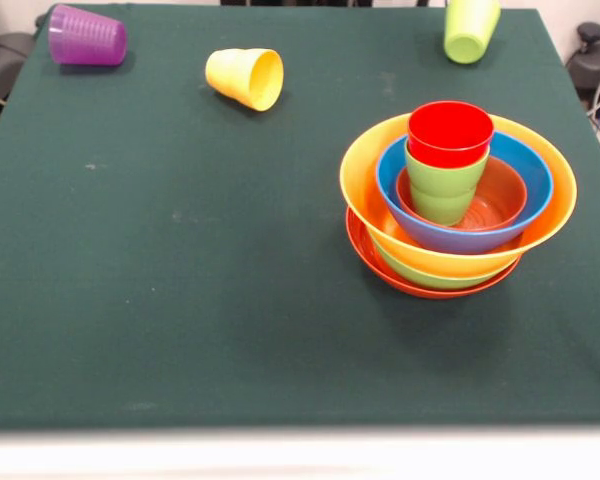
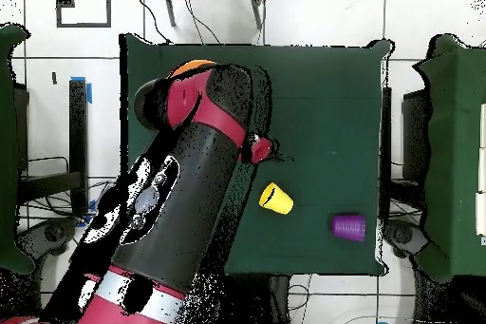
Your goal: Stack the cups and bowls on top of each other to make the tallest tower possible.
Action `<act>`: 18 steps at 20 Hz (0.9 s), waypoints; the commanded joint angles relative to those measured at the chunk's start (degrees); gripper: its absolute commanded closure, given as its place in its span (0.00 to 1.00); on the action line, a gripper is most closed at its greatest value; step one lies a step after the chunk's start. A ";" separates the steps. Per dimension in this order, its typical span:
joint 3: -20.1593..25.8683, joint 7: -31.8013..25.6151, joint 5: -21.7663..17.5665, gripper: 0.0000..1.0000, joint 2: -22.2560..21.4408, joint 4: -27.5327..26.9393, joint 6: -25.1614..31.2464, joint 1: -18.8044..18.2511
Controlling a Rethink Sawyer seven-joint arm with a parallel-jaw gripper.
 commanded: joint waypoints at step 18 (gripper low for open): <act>4.06 13.22 1.56 0.00 12.71 -1.57 -4.07 -1.03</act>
